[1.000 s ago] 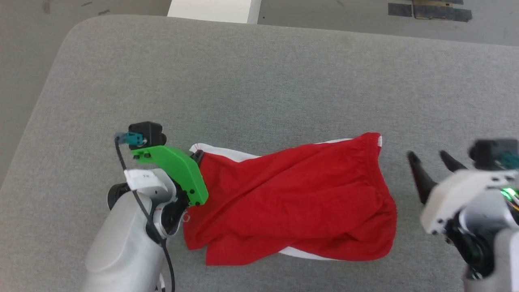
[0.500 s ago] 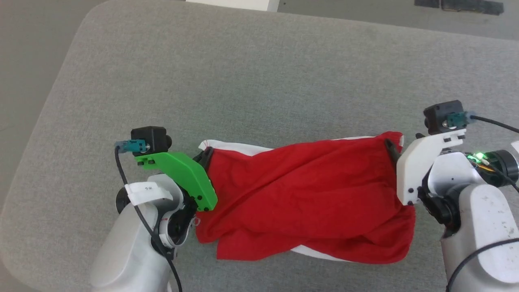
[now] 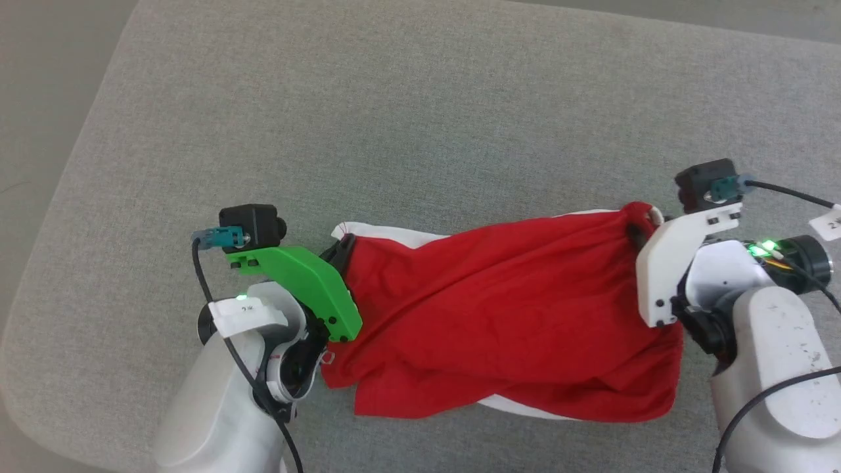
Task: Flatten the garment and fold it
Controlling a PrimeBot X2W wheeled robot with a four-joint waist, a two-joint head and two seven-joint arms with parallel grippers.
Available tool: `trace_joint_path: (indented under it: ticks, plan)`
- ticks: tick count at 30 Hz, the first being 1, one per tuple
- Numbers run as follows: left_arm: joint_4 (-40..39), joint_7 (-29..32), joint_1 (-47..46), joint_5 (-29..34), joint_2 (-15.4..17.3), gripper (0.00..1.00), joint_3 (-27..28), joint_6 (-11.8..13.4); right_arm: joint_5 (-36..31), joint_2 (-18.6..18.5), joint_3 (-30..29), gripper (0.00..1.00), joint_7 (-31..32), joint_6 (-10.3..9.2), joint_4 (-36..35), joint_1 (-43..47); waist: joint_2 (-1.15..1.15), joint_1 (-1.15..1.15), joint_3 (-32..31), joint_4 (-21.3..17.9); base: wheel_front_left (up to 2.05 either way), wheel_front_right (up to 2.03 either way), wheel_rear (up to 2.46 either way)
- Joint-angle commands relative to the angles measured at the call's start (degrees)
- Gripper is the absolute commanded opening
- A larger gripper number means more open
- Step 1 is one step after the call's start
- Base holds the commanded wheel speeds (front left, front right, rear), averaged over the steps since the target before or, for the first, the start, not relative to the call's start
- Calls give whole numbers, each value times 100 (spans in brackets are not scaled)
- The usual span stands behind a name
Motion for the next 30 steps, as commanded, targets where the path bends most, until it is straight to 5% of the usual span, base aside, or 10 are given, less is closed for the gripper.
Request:
trace_joint_path:
  ticks: [1, 16, 24, 30]
  plan:
    - [-33, -64, 47, -16, -13, 0, 13, -22, 62, -33, 37, 0, -20, -9, 95, -30, 0, 0, -19, -8, 0, 0, 0]
    - [-272, -386, -372, -528, 34, 0, 591, -258, 1345, -280, 25, 0, -314, -9, -736, -174, 0, 0, -911, -315, 0, 0, 0]
    - [83, -205, -1682, -487, 305, 0, 802, -291, 2371, -454, -75, 0, 166, -9, -1189, -1134, 0, 0, -1003, -652, 0, 0, 0]
    - [694, -322, -2913, -167, 602, 0, 904, -264, 2480, -511, -146, 0, 215, -9, -902, -2313, 0, 0, -660, -979, 0, 0, 0]
